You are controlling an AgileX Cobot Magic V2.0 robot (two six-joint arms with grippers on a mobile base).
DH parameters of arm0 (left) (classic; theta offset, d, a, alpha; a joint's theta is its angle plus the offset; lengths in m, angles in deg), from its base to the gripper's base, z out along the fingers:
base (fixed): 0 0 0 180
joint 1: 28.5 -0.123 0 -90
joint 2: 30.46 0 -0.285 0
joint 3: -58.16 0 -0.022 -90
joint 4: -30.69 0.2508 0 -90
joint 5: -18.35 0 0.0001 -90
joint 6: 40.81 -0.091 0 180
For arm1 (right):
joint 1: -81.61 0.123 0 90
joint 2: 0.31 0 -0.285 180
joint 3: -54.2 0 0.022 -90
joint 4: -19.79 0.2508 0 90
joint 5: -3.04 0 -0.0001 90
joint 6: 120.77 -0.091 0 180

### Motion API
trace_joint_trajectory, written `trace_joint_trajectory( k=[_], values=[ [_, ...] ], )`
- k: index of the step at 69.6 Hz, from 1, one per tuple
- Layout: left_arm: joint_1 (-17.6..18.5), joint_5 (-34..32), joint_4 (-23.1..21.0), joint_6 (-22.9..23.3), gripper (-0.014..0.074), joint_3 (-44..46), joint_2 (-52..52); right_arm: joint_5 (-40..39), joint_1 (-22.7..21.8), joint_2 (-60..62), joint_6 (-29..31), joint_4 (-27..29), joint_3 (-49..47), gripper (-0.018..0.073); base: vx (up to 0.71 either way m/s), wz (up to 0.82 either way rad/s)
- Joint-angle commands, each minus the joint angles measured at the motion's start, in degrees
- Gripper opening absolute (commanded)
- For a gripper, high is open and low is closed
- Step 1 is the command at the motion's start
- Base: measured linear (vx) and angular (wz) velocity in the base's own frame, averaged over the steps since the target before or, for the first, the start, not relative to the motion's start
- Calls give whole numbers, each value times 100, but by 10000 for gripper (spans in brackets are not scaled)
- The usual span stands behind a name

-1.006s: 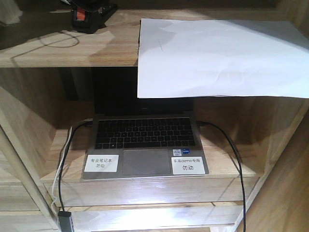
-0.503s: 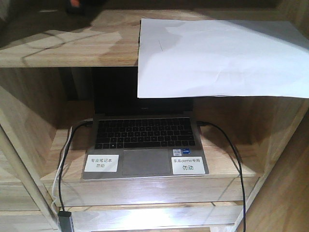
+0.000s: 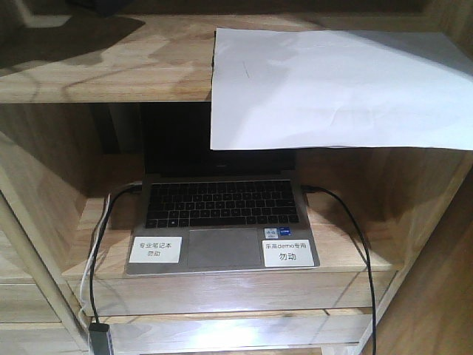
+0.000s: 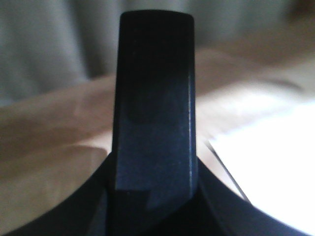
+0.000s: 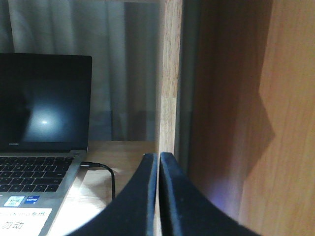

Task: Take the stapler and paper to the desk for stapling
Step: 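Reach the left gripper to the black stapler on the shelf and grasp it, then lift the black stapler off the shelf with the left gripper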

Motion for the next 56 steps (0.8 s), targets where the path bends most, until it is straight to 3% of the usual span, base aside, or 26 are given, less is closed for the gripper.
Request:
trace_joint_trajectory(
  k=[1,13,28,42,56],
  values=[
    [37,-662,-26,-70,-8,-364,713,-412,-28,87,-11,-10,21,-9,0,0],
    [37,-1165,-190,-249,-8,-1721,1833,-412,-28,87,-11,-10,21,-9,0,0],
    [37,-1501,-788,-823,-8,-3439,3223,-412,-28,87,-11,-10,21,-9,0,0],
    [37,-1575,-1062,-1533,-8,-4882,4455,-412,-28,87,-11,-10,21,-9,0,0],
    [37,-1918,-1263,-1574,-8,-6071,5731,-412,-28,80,-11,-10,21,-9,0,0]
  ],
)
